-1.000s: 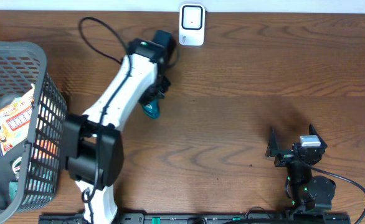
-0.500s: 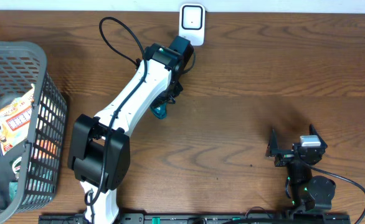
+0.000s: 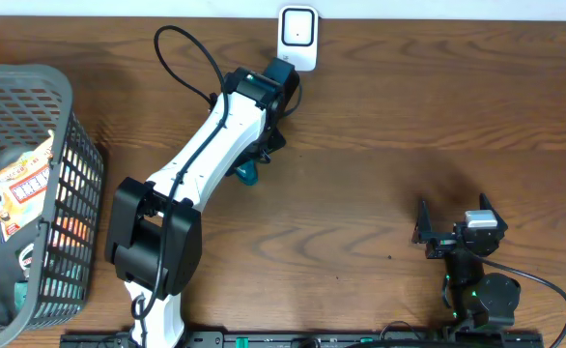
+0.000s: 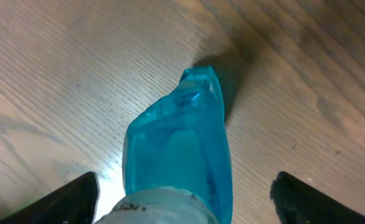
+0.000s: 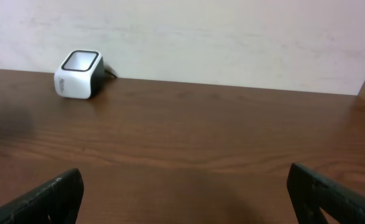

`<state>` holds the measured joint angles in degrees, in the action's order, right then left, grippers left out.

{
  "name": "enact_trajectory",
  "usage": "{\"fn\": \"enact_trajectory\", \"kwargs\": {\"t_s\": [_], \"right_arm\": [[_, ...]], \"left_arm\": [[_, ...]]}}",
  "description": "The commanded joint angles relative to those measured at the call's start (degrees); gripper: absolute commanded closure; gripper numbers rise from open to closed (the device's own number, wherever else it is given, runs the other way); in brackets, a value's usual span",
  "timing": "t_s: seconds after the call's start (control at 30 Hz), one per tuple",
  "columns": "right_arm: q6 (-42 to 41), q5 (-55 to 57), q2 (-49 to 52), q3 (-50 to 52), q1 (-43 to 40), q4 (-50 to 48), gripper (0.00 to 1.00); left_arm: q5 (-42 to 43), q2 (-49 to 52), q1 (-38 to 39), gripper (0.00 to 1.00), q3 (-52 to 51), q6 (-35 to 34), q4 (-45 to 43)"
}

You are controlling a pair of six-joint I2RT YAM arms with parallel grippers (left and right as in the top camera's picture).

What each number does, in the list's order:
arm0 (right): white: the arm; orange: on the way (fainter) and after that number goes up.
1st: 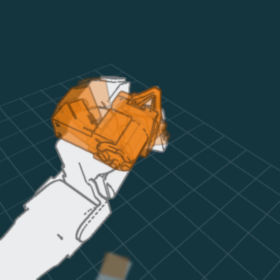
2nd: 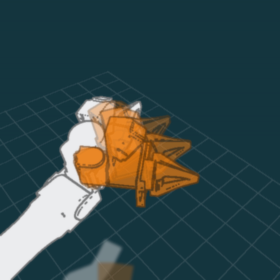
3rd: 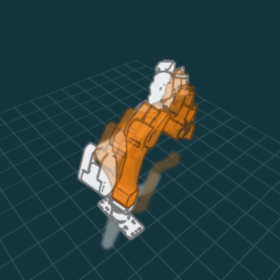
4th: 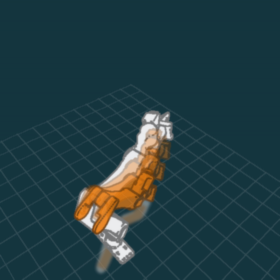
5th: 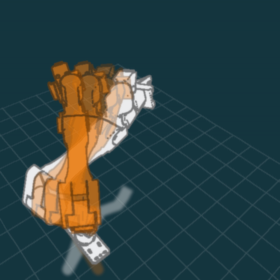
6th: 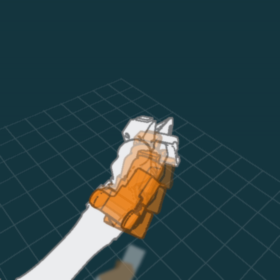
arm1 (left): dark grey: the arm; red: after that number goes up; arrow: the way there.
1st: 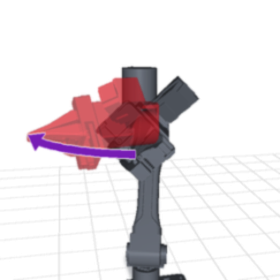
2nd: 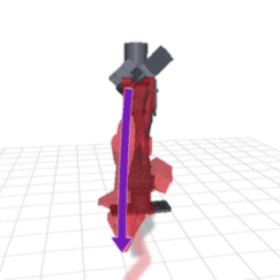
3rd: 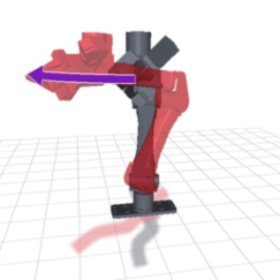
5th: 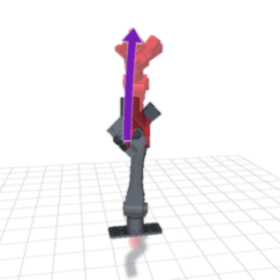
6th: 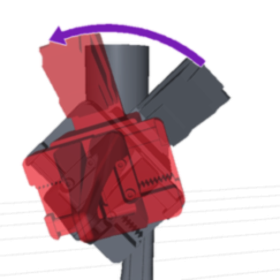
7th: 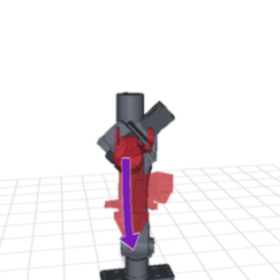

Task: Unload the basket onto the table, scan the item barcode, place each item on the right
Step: 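Lift the teal bottle and place it upright on the table center, then reach the left gripper into the basket and grasp the snack bag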

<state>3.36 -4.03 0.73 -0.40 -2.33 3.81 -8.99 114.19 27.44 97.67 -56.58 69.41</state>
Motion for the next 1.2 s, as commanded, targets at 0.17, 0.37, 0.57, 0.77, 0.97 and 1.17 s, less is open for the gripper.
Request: {"fn": "enact_trajectory", "kwargs": {"t_s": [0.17, 0.37, 0.57, 0.77, 0.97, 1.17], "right_arm": [[-0.09, 0.66, -0.09, 0.09, 0.39, 0.24, 0.01], [-0.09, 0.66, -0.09, 0.09, 0.39, 0.24, 0.01], [-0.09, 0.68, -0.09, 0.09, 0.39, 0.24, 0.01], [-0.09, 0.66, -0.09, 0.09, 0.39, 0.24, 0.01], [-0.09, 0.66, -0.09, 0.09, 0.39, 0.24, 0.01], [-0.09, 0.66, -0.09, 0.09, 0.39, 0.24, 0.01]], "left_arm": [[-6.12, -12.17, -4.68, 0.02, 10.45, 4.11, 8.68], [-10.38, -21.59, -18.14, 0.02, 18.78, 6.8, 9.79], [-9.51, -27.36, -46.77, 0.02, 18.88, -9.92, 12.55], [-4.96, -25.35, -61.09, 0.02, 12.2, -26.49, 13.09], [-0.68, -21.38, -63.8, 0.02, -0.61, -28.65, 1.11], [2.6, -14.69, -63.73, 0.02, -9.53, -37.35, -9.22]]}}
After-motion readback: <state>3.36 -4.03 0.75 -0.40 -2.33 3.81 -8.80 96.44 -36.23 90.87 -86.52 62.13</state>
